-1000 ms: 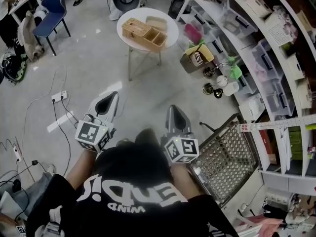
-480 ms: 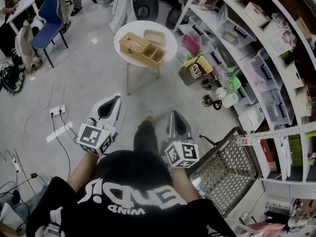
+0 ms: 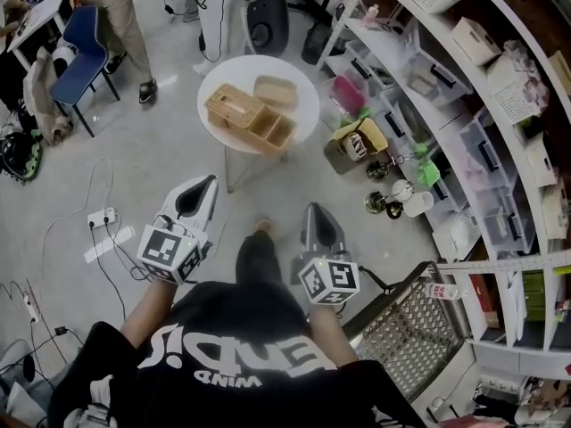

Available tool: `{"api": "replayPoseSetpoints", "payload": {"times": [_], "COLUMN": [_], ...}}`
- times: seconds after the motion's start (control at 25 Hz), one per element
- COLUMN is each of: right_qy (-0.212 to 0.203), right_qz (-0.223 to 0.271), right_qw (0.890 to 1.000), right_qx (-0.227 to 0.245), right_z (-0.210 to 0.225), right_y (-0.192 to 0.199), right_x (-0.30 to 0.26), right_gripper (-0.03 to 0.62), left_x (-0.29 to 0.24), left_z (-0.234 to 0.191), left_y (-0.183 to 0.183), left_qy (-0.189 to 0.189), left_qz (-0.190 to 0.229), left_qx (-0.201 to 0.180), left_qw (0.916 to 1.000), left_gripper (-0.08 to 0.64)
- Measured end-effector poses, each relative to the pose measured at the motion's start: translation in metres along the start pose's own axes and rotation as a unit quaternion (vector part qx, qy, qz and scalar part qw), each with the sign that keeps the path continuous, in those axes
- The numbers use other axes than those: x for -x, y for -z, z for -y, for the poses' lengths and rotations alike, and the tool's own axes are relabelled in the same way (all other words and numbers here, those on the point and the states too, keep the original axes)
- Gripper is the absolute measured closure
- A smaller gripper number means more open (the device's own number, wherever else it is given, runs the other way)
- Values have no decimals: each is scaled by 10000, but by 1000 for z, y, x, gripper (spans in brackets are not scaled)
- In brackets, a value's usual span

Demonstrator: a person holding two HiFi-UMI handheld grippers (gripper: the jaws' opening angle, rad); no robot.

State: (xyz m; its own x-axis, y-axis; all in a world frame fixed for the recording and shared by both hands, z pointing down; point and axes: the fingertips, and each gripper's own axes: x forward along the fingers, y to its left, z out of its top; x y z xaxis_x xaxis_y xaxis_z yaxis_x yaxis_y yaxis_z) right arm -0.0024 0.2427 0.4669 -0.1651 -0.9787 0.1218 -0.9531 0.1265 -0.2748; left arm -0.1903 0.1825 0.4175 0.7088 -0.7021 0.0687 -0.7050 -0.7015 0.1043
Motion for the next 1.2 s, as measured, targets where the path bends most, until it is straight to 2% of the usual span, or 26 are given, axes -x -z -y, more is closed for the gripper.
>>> {"api": "replayPoseSetpoints", "payload": {"times": [0.24,0.52,0.68,0.84,1.2], "right_qy": [-138,-253,-335,-447,-730], "right_qz": [-139,-240,-321,-366,-436], "right_qw": [9998,9994,9989,9983,9963], "right_qx": [-9,-50,-15,13,128], "right_z": [43,101,131,155,181], "right_y": [-29,-64,-78,-90,-102], "right_x": [-72,-150,-191,-227,-285], "right_gripper": [591,591,591,591,591], "left_x": [-79,-169,-217,-261,-314], "left_z": [-30,-60,-74,-85,-105], "left_y": [-20,-39,-46,-52,-54], "left_qy": [-167,-261,-404,-394,-567], "left_qz": [-134,-98,-267,-125,-90], "left_qx": [101,105,153,-13,-84], "left_qw": [9997,9996,9987,9991,9983], "left_gripper": [558,558,558,558,558]}}
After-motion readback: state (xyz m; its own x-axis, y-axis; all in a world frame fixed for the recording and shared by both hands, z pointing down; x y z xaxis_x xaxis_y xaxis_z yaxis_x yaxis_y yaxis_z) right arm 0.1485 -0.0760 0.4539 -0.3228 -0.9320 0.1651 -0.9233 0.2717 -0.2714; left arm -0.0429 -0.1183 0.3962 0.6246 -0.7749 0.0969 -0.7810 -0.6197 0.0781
